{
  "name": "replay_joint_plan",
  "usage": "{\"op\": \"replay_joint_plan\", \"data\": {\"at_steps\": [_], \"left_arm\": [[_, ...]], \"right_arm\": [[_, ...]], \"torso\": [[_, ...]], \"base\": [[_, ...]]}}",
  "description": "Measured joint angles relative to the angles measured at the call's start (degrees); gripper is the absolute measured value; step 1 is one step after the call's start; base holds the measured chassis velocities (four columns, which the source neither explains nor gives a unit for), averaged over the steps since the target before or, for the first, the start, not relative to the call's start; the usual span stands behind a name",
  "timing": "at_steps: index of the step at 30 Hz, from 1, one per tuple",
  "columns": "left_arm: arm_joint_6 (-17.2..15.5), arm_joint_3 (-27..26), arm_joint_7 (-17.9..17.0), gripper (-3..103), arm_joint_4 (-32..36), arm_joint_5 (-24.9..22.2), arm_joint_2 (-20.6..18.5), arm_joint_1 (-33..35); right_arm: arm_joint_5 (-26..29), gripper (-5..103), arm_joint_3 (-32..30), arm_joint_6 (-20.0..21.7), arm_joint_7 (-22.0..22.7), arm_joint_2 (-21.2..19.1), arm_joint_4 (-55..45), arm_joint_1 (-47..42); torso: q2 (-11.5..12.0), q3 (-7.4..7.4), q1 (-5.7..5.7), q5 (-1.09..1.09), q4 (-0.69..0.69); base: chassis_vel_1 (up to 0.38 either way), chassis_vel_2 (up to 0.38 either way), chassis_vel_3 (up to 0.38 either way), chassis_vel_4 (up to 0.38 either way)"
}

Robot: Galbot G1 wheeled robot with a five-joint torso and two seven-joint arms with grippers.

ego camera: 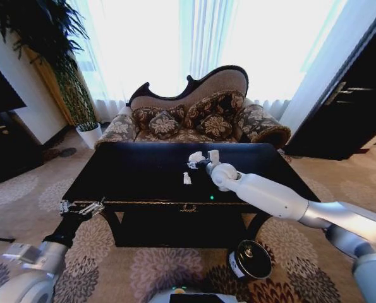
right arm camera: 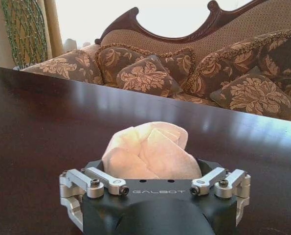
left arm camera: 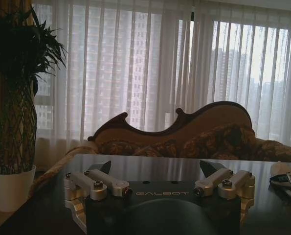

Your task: Move to the front of the table and place the trash on the table into the trash bin.

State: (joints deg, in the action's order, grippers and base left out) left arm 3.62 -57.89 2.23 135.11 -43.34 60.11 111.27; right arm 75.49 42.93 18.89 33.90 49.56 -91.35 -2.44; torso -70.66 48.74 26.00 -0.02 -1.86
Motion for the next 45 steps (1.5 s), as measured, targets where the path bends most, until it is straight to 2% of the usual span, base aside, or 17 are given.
{"op": "replay_joint_plan", "data": {"at_steps": [1,3,6,8,12,14,17,21,22,24,28,31,35,37,39,40,45], "left_arm": [[0.0,0.0,0.0,100,0.0,0.0,0.0,0.0],[0.0,0.0,0.0,100,0.0,0.0,0.0,0.0],[0.0,0.0,0.0,100,0.0,0.0,0.0,0.0],[0.0,0.0,0.0,100,0.0,0.0,0.0,0.0],[0.0,0.0,0.0,100,0.0,0.0,0.0,0.0],[0.0,0.0,0.0,100,0.0,0.0,0.0,0.0],[0.0,0.0,0.0,100,0.0,0.0,0.0,0.0],[0.0,0.0,0.0,100,0.0,0.0,0.0,0.0],[0.0,0.0,0.0,100,0.0,0.0,0.0,0.0],[0.0,0.0,0.0,100,0.0,0.0,0.0,0.0],[0.0,0.0,0.0,100,0.0,0.0,0.0,0.0],[0.0,0.0,0.0,100,0.0,0.0,0.0,0.0],[0.0,0.0,0.0,100,0.0,0.0,0.0,0.0],[0.0,0.0,0.0,100,0.0,0.0,0.0,0.0],[0.0,0.0,0.0,100,0.0,0.0,0.0,0.0],[0.0,0.0,0.0,100,0.0,0.0,0.0,0.0],[0.0,0.0,0.0,100,0.0,0.0,0.0,0.0]], "right_arm": [[0.0,94,-0.1,-0.1,0.0,0.0,0.0,0.0],[0.0,94,-0.2,-0.1,0.0,-0.1,0.0,0.0],[0.0,78,-0.5,-0.3,-0.1,-0.5,-0.7,-0.3],[0.0,78,-0.7,-0.3,-0.1,-0.6,-1.0,-0.4],[-0.1,56,-1.6,-0.4,0.0,-1.3,-2.5,-1.4],[-0.1,56,-1.8,-0.4,0.1,-1.5,-2.8,-1.6],[0.0,40,-2.9,-0.6,0.4,-2.1,-4.0,-2.3],[0.1,29,-3.5,-0.7,0.6,-2.6,-4.9,-2.7],[0.2,18,-3.8,-0.7,0.7,-2.9,-5.4,-2.9],[0.2,18,-4.1,-0.7,0.7,-3.1,-5.8,-3.0],[0.5,1,-6.4,-0.7,0.9,-4.9,-8.2,-4.5],[0.3,1,-8.1,-0.7,0.7,-6.3,-9.4,-5.7],[-1.6,0,-13.8,-0.9,-0.6,-10.4,-12.9,-10.1],[-4.0,0,-17.5,-1.1,-1.3,-12.8,-14.7,-13.5],[-10.0,0,-24.7,-1.7,-3.2,-16.0,-17.3,-21.6],[-10.0,0,-24.7,-1.7,-3.2,-16.0,-17.3,-21.6],[-18.3,0,-44.5,-4.2,-7.8,-19.8,-24.9,-42.8]], "torso": [[0.0,0.0,0.0,0.0,0.01],[0.0,0.0,0.0,0.0,0.01],[0.0,0.0,0.0,0.0,0.01],[0.0,0.0,0.0,0.0,0.01],[0.0,0.01,0.0,0.0,0.0],[0.0,0.01,0.0,0.0,0.0],[0.0,0.01,0.0,0.01,0.01],[0.0,0.01,0.0,0.0,0.0],[0.0,0.01,0.0,0.01,0.0],[0.0,0.01,0.0,0.01,0.0],[0.0,0.01,0.0,0.0,0.01],[0.0,0.01,0.0,0.0,0.02],[0.0,0.0,0.0,0.01,0.01],[0.0,0.0,0.0,0.0,0.01],[0.0,0.01,0.0,0.03,-0.01],[0.0,0.01,0.0,0.03,-0.01],[0.0,0.0,0.0,0.0,-0.01]], "base": [[0.0,0.0,0.0,0.0],[0.0,0.0,0.0,0.0],[0.0,0.0,0.0,0.0],[0.0,0.0,0.0,0.0],[0.0,0.0,0.0,0.0],[0.0,0.0,0.0,0.0],[0.0,0.0,0.0,0.0],[0.0,0.0,0.0,0.0],[0.0,0.0,0.0,0.0],[0.0,0.0,0.0,0.0],[0.0,0.0,0.0,0.0],[0.0,0.0,0.0,0.0],[0.0,0.0,0.0,0.0],[0.0,0.0,0.0,0.0],[0.0,0.0,0.0,0.0],[0.0,0.0,0.0,0.0],[0.0,0.0,0.0,0.0]]}}
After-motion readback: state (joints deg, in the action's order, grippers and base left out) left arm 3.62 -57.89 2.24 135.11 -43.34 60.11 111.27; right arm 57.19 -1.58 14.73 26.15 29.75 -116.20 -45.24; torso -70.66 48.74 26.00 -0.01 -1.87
